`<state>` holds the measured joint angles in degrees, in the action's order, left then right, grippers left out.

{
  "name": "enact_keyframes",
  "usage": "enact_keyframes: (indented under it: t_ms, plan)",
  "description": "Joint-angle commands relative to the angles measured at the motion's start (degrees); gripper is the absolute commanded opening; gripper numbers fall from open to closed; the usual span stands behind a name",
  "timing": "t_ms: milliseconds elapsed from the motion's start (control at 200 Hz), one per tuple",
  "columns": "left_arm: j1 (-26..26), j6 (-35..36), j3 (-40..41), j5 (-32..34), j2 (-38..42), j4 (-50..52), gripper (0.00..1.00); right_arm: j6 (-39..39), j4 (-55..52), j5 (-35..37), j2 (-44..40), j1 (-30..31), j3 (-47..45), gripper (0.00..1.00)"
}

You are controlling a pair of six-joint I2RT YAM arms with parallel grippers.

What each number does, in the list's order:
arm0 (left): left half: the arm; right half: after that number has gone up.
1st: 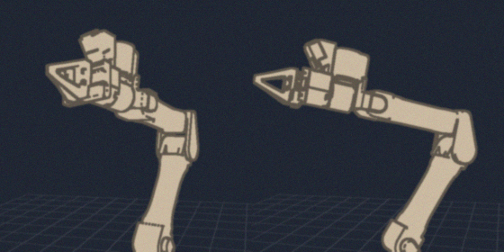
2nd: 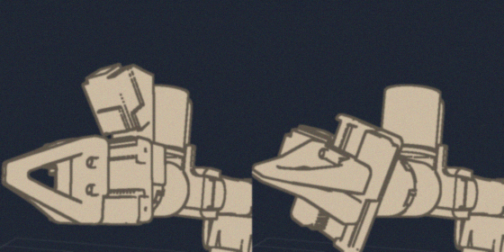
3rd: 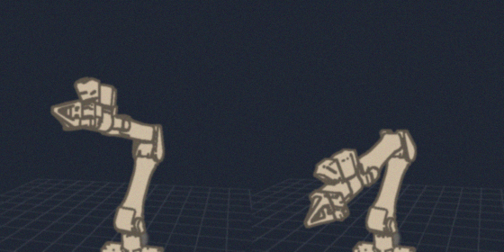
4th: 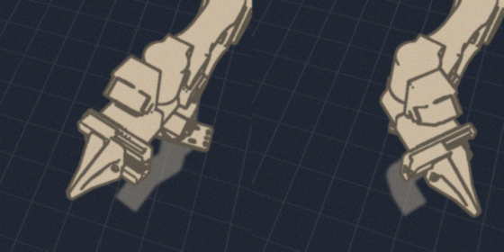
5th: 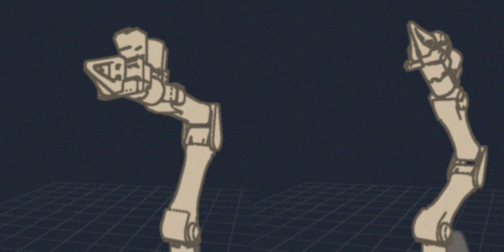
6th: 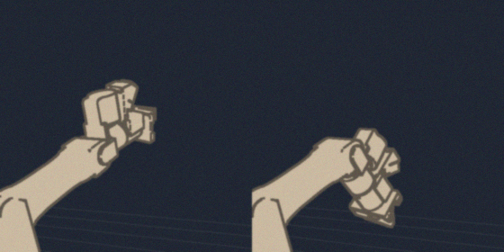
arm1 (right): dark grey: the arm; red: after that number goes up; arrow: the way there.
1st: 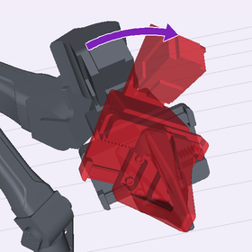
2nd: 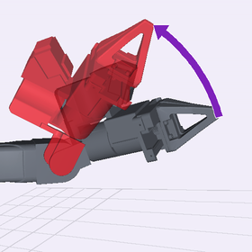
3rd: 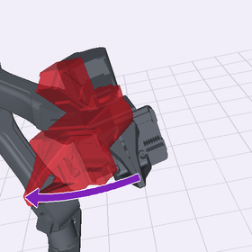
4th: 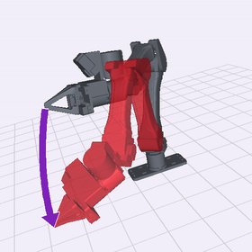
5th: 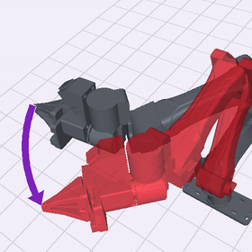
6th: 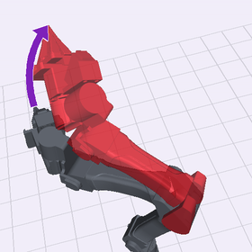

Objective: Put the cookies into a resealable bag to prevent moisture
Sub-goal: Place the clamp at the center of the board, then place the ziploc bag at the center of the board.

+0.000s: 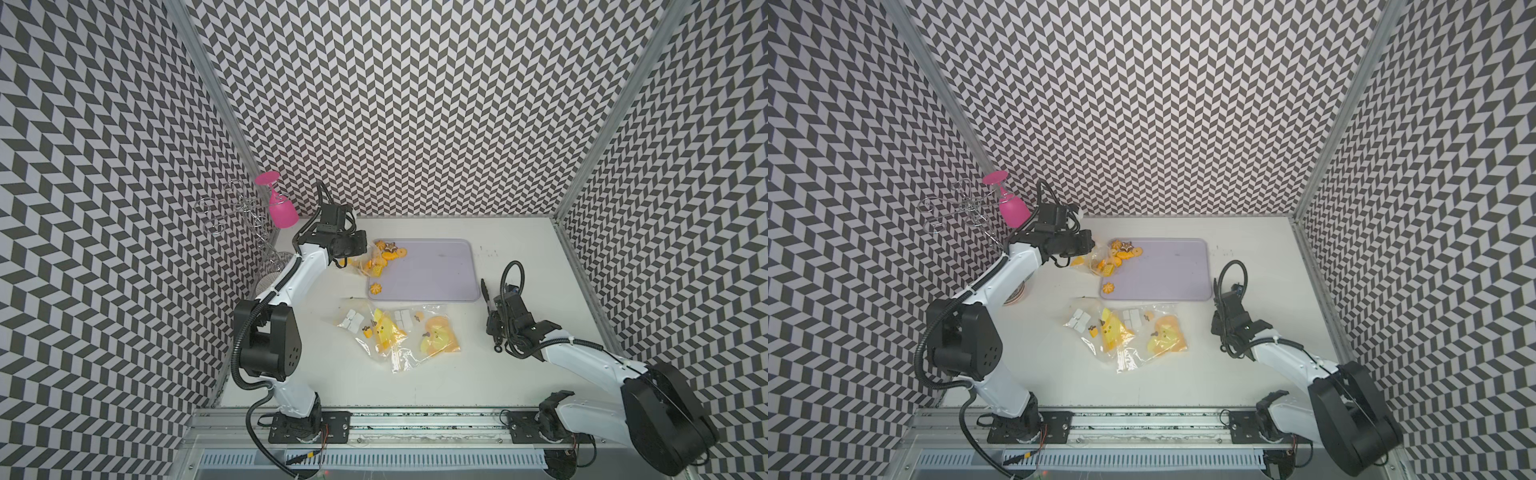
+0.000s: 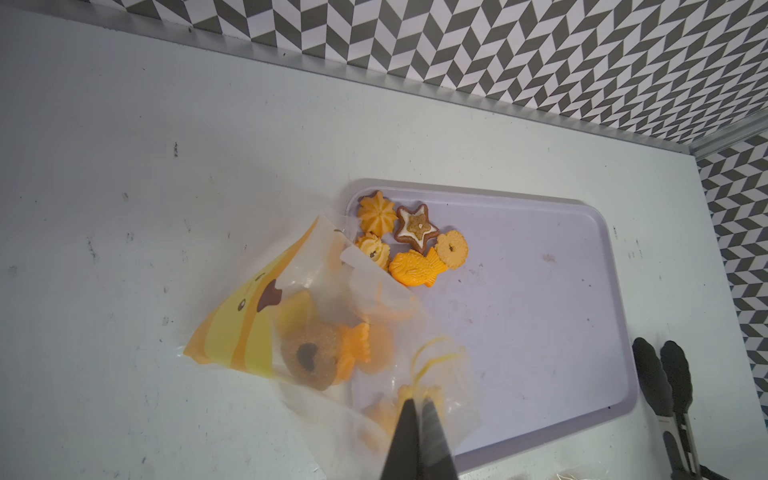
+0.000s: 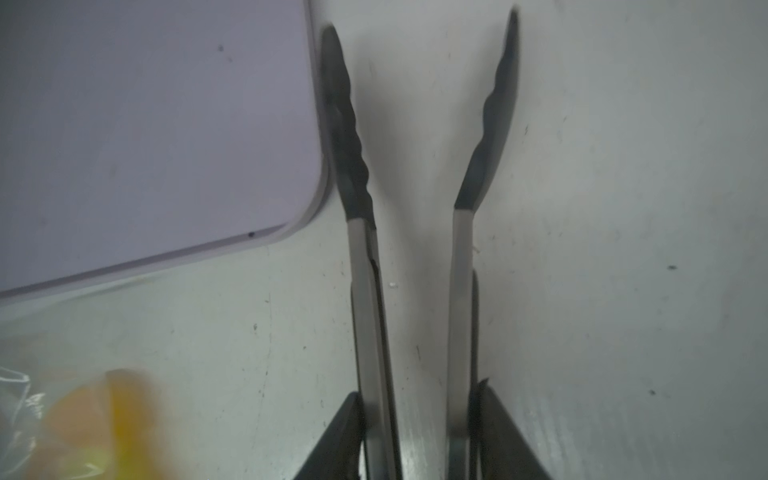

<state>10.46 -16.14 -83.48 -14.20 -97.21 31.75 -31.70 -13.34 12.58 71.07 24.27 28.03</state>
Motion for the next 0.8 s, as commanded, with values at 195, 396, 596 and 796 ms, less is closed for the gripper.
enact_keyframes:
  t_ms: [195,396,596,796]
  plan:
    - [0.51,-0.12,-4.8,0.61,6.17,0.68,0.0,-1.21,2.7,-2.03,-3.73,-3.87,0.42,0.78]
    - [7.11,0.62,-12.96,1.47,6.88,5.69,0.0,-0.9,2.87,3.17,-16.42,-3.88,0.07,0.91]
    - [20.28,0.19,-17.06,3.13,5.17,8.15,0.0,0.12,4.53,5.15,-28.46,-3.93,-0.87,0.88]
    - [33.36,0.0,-15.97,-1.15,2.33,6.21,0.0,0.97,2.05,10.17,-33.34,-4.06,1.29,0.87]
